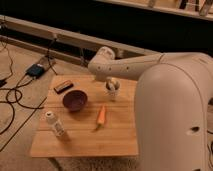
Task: Place the white sponge in the ceramic cup
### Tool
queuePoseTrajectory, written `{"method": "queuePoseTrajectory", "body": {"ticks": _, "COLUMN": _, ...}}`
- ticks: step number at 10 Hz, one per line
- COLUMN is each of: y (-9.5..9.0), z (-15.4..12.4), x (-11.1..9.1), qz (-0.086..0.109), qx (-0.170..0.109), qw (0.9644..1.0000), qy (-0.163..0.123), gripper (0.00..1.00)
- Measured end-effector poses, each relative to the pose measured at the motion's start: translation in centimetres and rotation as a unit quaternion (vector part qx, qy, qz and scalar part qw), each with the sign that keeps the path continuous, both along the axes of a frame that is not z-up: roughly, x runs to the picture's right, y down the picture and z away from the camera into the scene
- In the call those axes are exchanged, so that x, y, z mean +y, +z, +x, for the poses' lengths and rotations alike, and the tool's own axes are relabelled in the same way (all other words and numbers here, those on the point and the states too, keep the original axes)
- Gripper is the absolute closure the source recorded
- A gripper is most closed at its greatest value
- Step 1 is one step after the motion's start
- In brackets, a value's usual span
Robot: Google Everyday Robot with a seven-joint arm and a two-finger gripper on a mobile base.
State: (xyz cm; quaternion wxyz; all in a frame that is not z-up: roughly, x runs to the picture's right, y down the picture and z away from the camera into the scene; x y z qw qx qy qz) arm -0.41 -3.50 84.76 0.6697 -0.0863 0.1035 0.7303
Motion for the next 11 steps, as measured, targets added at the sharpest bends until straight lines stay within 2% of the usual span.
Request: {"method": "queuePoseTrajectory", "body": {"ticks": 11, "y": -0.21, "z": -0.46, "x": 0.58, "qz": -0.005, "qx": -0.004, "qw": 1.0, "qy": -0.002, "gripper": 0.2}}
